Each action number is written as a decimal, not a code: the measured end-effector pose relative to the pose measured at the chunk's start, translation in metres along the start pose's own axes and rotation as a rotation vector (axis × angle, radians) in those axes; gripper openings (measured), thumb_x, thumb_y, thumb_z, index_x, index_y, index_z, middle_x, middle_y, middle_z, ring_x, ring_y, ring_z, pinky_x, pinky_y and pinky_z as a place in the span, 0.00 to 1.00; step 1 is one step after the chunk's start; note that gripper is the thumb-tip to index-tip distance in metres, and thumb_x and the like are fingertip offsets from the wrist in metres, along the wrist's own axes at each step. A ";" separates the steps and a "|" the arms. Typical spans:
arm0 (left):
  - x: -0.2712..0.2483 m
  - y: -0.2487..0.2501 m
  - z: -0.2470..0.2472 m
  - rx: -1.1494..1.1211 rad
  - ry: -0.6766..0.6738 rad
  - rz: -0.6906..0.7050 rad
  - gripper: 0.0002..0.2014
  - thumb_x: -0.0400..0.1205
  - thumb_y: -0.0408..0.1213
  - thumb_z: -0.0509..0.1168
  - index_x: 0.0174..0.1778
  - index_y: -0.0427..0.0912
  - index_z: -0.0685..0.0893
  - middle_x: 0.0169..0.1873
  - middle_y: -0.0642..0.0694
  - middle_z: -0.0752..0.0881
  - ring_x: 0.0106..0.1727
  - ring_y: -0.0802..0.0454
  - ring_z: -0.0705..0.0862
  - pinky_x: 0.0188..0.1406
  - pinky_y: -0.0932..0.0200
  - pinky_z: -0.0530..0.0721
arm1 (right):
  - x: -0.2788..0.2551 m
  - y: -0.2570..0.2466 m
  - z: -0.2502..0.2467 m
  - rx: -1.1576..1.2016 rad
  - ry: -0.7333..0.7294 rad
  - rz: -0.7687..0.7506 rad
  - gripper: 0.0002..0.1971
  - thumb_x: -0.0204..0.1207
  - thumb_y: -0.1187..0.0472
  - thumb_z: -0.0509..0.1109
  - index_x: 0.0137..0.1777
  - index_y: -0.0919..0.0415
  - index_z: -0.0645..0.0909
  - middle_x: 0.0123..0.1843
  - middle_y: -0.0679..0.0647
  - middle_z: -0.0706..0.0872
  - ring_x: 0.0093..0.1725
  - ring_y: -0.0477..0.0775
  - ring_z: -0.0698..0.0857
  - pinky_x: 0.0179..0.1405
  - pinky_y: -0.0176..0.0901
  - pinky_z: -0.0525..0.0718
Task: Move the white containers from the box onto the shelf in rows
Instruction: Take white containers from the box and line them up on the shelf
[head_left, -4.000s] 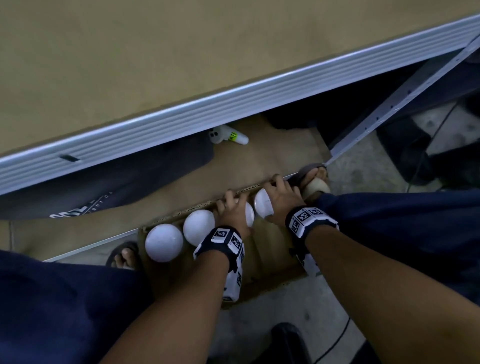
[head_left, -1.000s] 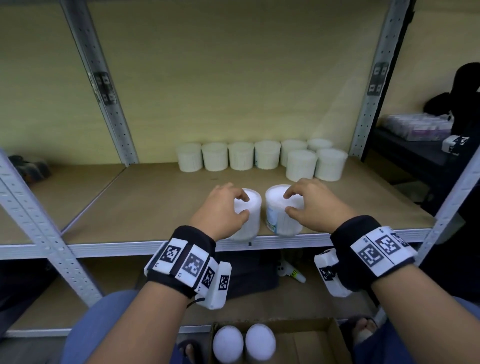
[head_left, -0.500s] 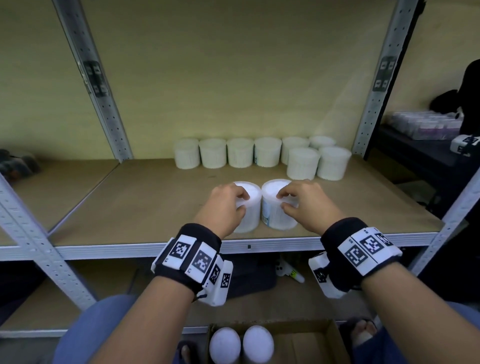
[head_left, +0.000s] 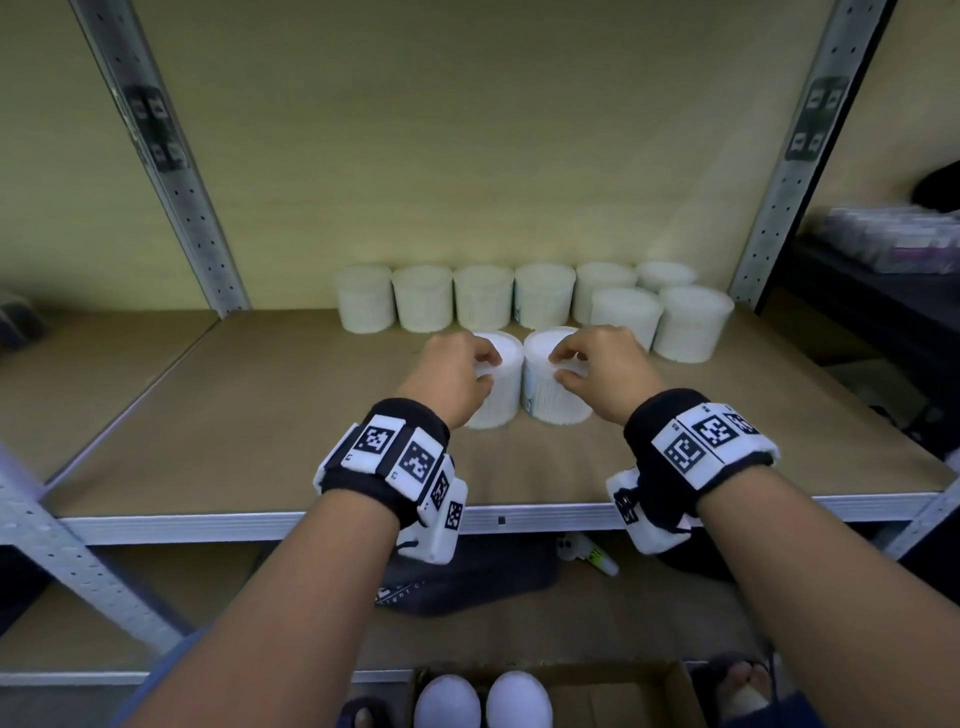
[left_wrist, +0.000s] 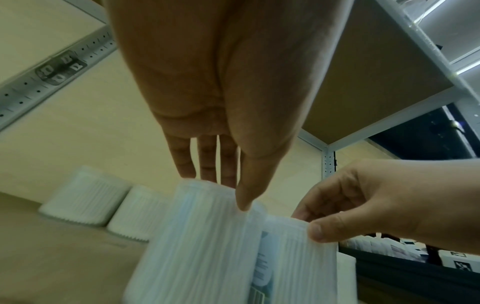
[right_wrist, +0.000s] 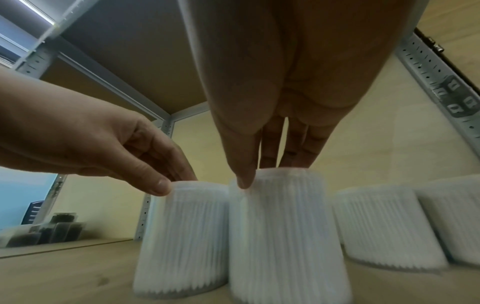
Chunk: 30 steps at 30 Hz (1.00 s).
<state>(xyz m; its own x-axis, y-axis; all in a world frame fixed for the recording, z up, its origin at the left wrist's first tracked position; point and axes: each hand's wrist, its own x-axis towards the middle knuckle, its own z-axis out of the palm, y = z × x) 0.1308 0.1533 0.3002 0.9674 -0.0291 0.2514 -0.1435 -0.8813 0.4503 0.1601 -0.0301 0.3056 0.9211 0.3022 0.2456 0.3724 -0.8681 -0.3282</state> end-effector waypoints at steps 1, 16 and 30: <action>0.006 -0.001 0.001 -0.001 0.000 -0.003 0.14 0.80 0.33 0.66 0.61 0.45 0.86 0.65 0.45 0.83 0.65 0.49 0.82 0.60 0.64 0.74 | 0.006 0.001 0.000 0.005 -0.007 0.006 0.14 0.78 0.60 0.70 0.63 0.59 0.85 0.64 0.54 0.86 0.64 0.54 0.83 0.63 0.42 0.78; 0.072 -0.005 0.017 0.029 0.020 -0.007 0.15 0.81 0.31 0.65 0.63 0.43 0.85 0.65 0.46 0.84 0.66 0.50 0.81 0.62 0.63 0.76 | 0.071 0.019 0.007 0.017 -0.035 0.064 0.13 0.78 0.62 0.70 0.62 0.60 0.84 0.64 0.58 0.85 0.64 0.58 0.83 0.66 0.49 0.81; 0.107 -0.008 0.024 0.053 -0.005 -0.006 0.15 0.82 0.32 0.63 0.64 0.42 0.84 0.65 0.45 0.84 0.66 0.50 0.80 0.59 0.66 0.73 | 0.107 0.028 0.014 0.003 -0.034 0.089 0.14 0.78 0.62 0.69 0.63 0.59 0.84 0.66 0.60 0.84 0.66 0.59 0.82 0.66 0.48 0.80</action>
<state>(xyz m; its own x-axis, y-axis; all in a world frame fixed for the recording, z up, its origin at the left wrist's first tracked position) 0.2406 0.1464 0.3030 0.9692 -0.0261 0.2447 -0.1267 -0.9053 0.4054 0.2705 -0.0168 0.3098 0.9538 0.2371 0.1845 0.2891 -0.8911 -0.3497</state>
